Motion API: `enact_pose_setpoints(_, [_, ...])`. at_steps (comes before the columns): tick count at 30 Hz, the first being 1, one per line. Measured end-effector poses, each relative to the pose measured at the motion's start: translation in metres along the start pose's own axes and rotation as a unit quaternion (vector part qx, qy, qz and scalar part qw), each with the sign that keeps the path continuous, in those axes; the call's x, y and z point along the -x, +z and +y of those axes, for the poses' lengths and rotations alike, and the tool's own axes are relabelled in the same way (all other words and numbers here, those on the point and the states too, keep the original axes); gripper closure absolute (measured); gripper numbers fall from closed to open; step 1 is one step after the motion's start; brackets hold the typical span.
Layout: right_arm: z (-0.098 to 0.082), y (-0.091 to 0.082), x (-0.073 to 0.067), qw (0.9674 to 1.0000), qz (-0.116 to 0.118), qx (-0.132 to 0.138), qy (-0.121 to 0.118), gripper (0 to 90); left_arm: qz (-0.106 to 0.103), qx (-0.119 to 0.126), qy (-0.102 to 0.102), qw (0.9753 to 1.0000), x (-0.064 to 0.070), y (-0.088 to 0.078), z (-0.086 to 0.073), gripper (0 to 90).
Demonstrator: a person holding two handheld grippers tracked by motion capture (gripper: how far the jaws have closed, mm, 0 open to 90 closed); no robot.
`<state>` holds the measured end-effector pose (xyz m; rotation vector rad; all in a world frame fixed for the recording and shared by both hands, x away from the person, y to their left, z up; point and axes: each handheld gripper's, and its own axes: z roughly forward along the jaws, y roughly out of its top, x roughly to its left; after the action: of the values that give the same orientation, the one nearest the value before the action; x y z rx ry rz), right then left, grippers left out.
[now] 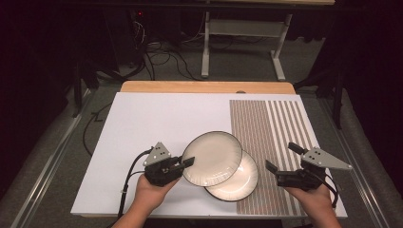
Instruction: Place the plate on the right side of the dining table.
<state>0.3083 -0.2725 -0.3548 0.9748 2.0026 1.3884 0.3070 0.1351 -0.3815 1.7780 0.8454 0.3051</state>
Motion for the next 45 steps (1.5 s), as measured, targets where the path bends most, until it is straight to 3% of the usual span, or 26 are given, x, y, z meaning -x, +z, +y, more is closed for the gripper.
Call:
enact_pose_setpoints(17, [0.012,0.035,-0.024,0.9985,0.045,-0.027,-0.015,8.9,-0.007,-0.001,-0.001,1.0000,-0.001,0.002,0.000,77.7])
enact_pose_setpoints(29, [0.012,0.071,-0.045,0.9948,0.088,-0.050,0.004,26.1,-0.007,-0.003,0.006,1.0000,-0.001,0.001,0.001,77.7])
enact_pose_setpoints(45, [0.001,0.088,-0.045,0.9883,0.124,-0.075,0.046,57.7,-0.011,-0.003,0.013,0.9999,-0.001,0.001,0.001,77.7])
